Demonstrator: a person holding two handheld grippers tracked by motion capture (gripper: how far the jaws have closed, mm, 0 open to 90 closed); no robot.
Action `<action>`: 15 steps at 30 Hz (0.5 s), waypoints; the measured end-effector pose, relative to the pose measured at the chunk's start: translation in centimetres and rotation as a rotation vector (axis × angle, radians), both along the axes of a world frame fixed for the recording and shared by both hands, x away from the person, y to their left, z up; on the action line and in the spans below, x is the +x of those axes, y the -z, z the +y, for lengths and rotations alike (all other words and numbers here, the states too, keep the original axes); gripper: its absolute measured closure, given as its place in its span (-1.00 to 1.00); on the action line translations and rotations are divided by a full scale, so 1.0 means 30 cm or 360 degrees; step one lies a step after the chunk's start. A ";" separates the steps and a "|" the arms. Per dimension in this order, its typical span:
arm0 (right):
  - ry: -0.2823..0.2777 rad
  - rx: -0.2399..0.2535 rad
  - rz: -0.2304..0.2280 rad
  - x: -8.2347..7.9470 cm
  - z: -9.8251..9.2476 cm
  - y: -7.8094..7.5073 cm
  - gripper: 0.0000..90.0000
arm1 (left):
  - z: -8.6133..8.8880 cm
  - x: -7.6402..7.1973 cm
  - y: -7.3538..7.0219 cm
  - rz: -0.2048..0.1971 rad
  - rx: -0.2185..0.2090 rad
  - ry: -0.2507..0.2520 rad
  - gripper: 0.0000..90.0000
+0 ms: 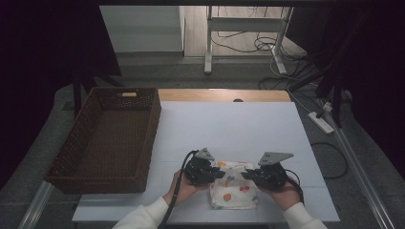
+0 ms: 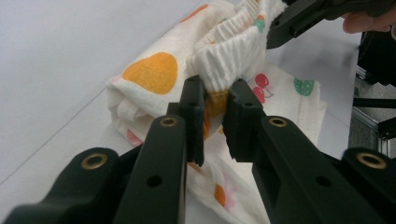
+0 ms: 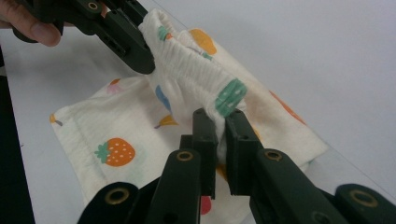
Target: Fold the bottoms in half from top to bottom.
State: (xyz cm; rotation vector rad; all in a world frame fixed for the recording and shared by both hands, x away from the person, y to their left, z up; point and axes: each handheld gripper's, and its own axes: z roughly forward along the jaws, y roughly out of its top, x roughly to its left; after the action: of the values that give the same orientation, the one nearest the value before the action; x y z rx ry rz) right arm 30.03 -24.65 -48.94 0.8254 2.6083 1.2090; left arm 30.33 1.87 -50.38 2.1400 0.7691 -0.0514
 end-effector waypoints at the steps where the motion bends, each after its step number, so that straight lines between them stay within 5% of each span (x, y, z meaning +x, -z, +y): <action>1: -0.0001 0.0001 -0.0002 -0.002 0.000 0.001 0.86 | 0.000 -0.002 0.000 0.0002 0.0000 0.0002 0.74; 15: -0.0037 0.0003 0.0005 -0.044 0.001 -0.002 0.85 | 0.008 -0.047 0.006 0.0023 -0.0002 0.0035 0.72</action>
State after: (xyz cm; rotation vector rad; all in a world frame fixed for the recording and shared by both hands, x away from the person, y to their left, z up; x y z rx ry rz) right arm 28.70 -24.62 -48.88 0.8001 2.6266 1.2177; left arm 28.92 2.11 -50.56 2.1490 0.7533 -0.0790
